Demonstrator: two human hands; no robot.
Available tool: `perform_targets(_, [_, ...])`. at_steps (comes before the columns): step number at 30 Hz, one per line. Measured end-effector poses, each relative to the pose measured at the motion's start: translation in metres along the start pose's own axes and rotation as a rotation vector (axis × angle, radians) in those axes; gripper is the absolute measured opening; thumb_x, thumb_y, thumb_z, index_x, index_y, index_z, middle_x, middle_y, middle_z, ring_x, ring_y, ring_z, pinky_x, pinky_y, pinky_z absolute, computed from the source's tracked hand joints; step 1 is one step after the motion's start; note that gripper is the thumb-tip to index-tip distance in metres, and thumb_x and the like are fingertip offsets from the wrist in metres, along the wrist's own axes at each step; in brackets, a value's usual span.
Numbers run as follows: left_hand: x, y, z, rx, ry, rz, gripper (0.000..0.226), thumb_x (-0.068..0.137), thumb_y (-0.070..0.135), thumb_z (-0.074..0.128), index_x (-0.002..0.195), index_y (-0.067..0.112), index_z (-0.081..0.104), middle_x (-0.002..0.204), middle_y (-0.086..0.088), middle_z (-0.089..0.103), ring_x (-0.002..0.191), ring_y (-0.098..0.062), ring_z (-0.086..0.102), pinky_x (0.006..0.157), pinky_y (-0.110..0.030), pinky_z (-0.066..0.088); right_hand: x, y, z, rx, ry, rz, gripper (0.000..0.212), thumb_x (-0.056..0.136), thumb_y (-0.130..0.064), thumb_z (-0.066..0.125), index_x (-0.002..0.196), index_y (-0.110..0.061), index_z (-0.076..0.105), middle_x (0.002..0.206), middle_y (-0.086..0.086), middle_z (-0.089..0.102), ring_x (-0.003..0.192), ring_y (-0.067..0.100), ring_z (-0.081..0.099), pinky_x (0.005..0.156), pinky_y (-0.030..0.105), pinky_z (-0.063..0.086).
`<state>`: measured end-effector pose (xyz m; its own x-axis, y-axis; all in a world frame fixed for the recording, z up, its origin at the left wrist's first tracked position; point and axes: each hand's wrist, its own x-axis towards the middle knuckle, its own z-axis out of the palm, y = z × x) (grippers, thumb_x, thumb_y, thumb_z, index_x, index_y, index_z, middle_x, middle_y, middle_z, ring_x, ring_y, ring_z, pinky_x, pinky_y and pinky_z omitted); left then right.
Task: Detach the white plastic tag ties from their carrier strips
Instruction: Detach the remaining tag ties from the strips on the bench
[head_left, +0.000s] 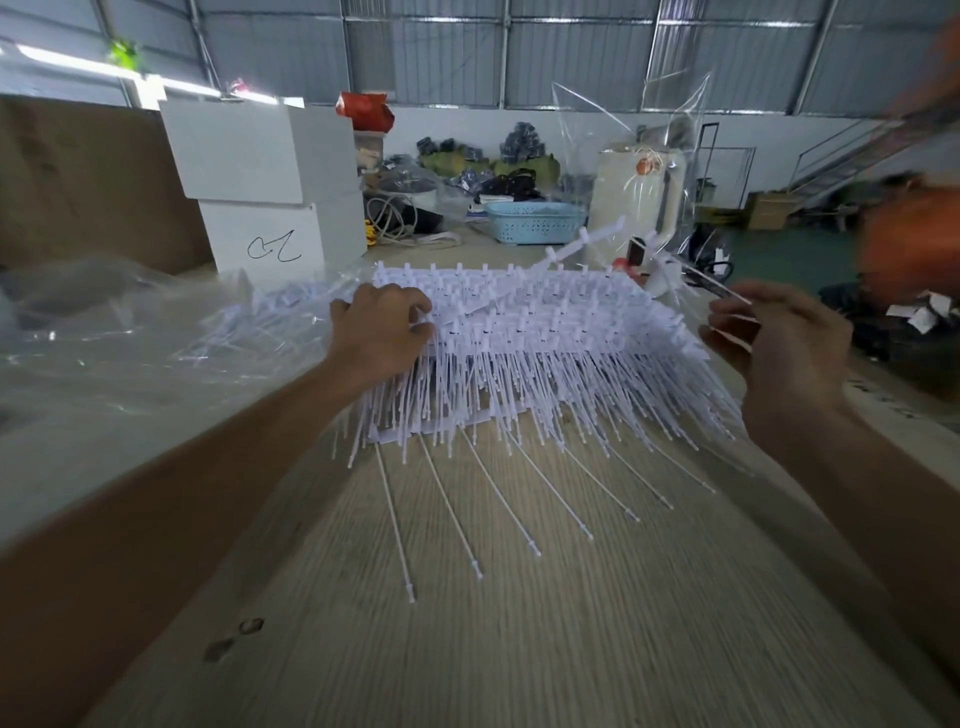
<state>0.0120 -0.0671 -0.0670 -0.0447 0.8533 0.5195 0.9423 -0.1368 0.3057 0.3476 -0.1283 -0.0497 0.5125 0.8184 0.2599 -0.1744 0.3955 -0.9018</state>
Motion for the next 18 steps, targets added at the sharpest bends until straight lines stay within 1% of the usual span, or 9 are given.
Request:
perform_targets(2, [0.003,0.006,-0.002,-0.045,0.023,-0.017,0.011,0.094,0.024,0.062,0.09,0.033,0.066,0.096,0.01,0.069,0.108,-0.02,0.059,0.099,-0.046,0.033,0.001,-0.002,-0.001,0.025,0.0,-0.014,0.037,0.099,0.004,0.047,0.082,-0.016,0.073,0.073,0.003,0.069,0.068,0.014,0.067,0.073,0.031,0.061])
perform_targets(5, [0.007,0.011,-0.004,-0.066,0.084,-0.013,0.014,0.093,0.018,0.063,0.086,0.029,0.068,0.099,0.005,0.07,0.1,-0.019,0.061,0.098,-0.046,0.042,0.001,-0.003,-0.003,0.032,-0.004,-0.027,0.037,0.099,0.003,0.046,0.083,-0.017,0.074,0.074,0.001,0.071,0.069,0.013,0.066,0.073,0.029,0.06])
perform_targets(7, [0.01,0.013,-0.008,-0.215,0.135,0.016,0.012,0.095,0.014,0.06,0.09,0.023,0.066,0.097,0.0,0.069,0.085,-0.016,0.063,0.085,-0.038,0.054,0.003,-0.004,-0.005,-0.005,0.01,-0.038,0.036,0.098,0.001,0.047,0.084,-0.018,0.074,0.075,0.0,0.071,0.07,0.013,0.066,0.074,0.03,0.061])
perform_targets(8, [0.01,0.015,-0.012,-0.342,0.152,0.018,0.011,0.098,0.012,0.058,0.092,0.02,0.061,0.095,-0.003,0.069,0.078,-0.015,0.064,0.074,-0.029,0.057,0.004,-0.003,-0.006,-0.054,0.015,-0.048,0.037,0.098,0.0,0.047,0.082,-0.02,0.074,0.076,-0.001,0.072,0.071,0.014,0.065,0.074,0.03,0.061])
perform_targets(10, [0.01,0.018,-0.025,-0.628,0.151,-0.024,0.009,0.101,0.008,0.051,0.098,0.016,0.054,0.096,-0.01,0.069,0.077,-0.019,0.068,0.061,-0.018,0.054,0.006,-0.001,-0.008,-0.199,0.019,-0.096,0.039,0.097,-0.003,0.045,0.079,-0.025,0.071,0.08,-0.001,0.072,0.075,0.016,0.064,0.074,0.033,0.058])
perform_targets(13, [-0.002,0.017,-0.042,-0.947,0.107,-0.052,0.006,0.101,0.004,0.05,0.101,0.01,0.051,0.093,-0.015,0.069,0.087,-0.025,0.072,0.069,-0.034,0.058,0.007,-0.002,-0.011,-0.4,0.092,-0.285,0.029,0.092,-0.021,0.042,0.08,-0.029,0.067,0.082,-0.005,0.069,0.076,0.009,0.06,0.075,0.031,0.048])
perform_targets(15, [-0.019,0.012,-0.047,-1.007,0.078,-0.004,0.006,0.102,0.002,0.05,0.103,0.008,0.051,0.091,-0.015,0.067,0.084,-0.022,0.072,0.07,-0.032,0.059,0.01,-0.01,-0.016,-0.476,0.176,-0.42,0.026,0.089,-0.035,0.039,0.08,-0.035,0.064,0.083,-0.003,0.059,0.079,0.015,0.052,0.074,0.035,0.042])
perform_targets(17, [-0.037,0.007,-0.05,-1.022,0.036,0.052,0.007,0.101,-0.001,0.051,0.105,0.005,0.052,0.093,-0.016,0.066,0.087,-0.026,0.073,0.073,-0.036,0.06,0.01,-0.022,-0.017,-0.447,0.222,-0.504,0.026,0.089,-0.04,0.039,0.076,-0.039,0.061,0.081,-0.002,0.05,0.078,0.015,0.046,0.07,0.042,0.04])
perform_targets(18, [-0.044,0.006,-0.051,-1.035,0.008,0.069,0.007,0.101,-0.002,0.052,0.105,0.003,0.053,0.095,-0.018,0.066,0.09,-0.03,0.072,0.075,-0.04,0.06,0.008,-0.027,-0.016,-0.415,0.232,-0.515,0.026,0.089,-0.041,0.04,0.073,-0.045,0.061,0.08,-0.006,0.049,0.076,0.012,0.045,0.07,0.04,0.04])
